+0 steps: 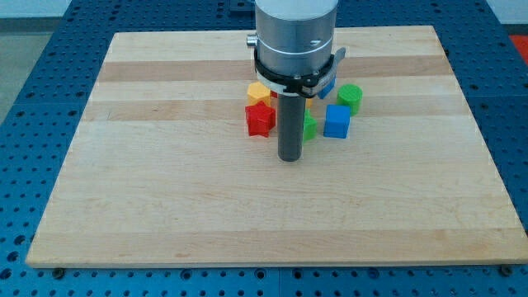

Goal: Move the green circle towards the center right of the board

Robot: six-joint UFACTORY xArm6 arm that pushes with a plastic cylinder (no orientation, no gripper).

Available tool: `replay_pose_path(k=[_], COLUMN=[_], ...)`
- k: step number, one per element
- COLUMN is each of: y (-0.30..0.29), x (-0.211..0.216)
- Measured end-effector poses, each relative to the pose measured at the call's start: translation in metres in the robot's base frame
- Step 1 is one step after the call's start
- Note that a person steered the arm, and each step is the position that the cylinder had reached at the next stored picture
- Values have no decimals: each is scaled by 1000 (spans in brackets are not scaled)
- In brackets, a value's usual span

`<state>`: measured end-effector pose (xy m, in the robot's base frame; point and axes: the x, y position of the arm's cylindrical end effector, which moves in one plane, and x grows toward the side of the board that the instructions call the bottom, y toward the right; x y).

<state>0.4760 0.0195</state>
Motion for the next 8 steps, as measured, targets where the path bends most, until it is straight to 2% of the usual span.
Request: replay_pose_path(k=[2, 4, 6, 8], y=[53, 93, 86, 40], x=[0, -21, -43, -70])
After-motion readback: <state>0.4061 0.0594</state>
